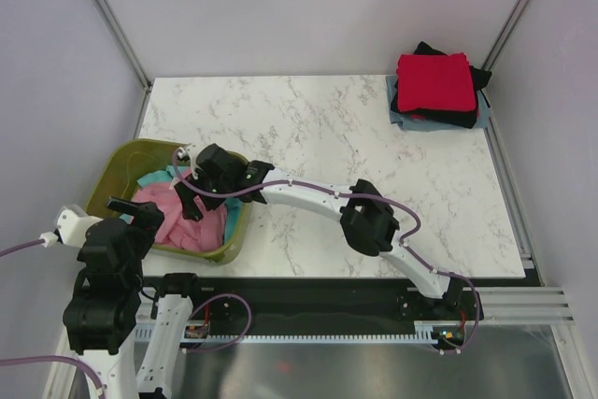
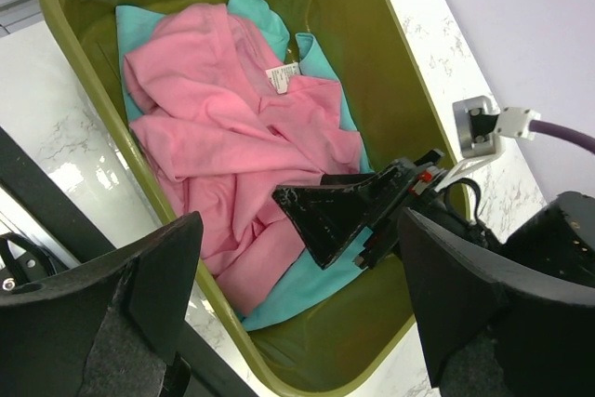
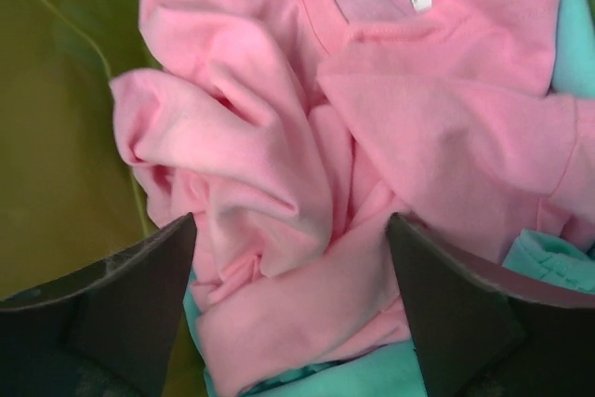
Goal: Fold and stack the t-shirts
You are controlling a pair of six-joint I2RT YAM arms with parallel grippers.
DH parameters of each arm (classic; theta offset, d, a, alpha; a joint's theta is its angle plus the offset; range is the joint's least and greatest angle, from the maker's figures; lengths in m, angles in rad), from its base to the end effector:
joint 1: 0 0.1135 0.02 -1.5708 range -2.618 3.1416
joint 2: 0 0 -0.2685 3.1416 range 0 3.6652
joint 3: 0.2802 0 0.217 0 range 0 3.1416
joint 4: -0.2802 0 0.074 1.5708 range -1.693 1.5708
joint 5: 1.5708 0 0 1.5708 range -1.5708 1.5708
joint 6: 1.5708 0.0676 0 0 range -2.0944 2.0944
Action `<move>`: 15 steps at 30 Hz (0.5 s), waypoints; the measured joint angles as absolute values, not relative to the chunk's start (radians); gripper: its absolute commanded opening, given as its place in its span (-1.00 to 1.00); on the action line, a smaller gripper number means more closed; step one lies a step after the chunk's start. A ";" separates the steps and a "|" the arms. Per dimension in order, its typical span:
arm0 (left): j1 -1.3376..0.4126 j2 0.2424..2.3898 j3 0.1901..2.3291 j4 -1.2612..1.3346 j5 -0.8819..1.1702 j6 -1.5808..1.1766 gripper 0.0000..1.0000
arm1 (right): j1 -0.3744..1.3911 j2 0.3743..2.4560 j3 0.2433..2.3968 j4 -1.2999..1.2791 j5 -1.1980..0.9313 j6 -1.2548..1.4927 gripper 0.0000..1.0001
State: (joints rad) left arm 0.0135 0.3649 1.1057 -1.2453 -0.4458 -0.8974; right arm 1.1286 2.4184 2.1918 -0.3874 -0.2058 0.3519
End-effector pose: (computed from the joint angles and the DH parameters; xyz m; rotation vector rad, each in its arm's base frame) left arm 0.0003 0.0292 0.3291 -1.1231 1.6831 -0.0953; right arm 0.2240 0.5053 0.2221 -1.0156 2.1470 1.0104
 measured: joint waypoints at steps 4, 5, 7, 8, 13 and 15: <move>-0.012 0.364 1.105 -1.245 -0.454 -0.891 0.84 | 1.130 2.419 2.216 -0.365 -0.205 0.366 0.21; -0.019 0.364 1.105 -1.245 -0.456 -0.890 0.84 | 1.132 2.419 2.217 -0.353 -0.205 0.369 -0.03; -0.020 0.364 1.102 -1.242 -0.462 -0.888 0.84 | 1.137 2.420 2.218 -0.340 -0.204 0.373 -0.08; -0.020 0.363 1.098 -1.240 -0.463 -0.888 0.83 | 1.141 2.421 2.218 -0.334 -0.205 0.379 0.00; -0.020 0.363 1.091 -1.239 -0.463 -0.884 0.83 | 1.155 2.447 2.240 -0.310 -0.208 0.392 -0.21; -0.022 0.361 1.091 -1.239 -0.463 -0.881 0.82 | 1.157 2.460 2.241 -0.306 -0.210 0.390 -0.80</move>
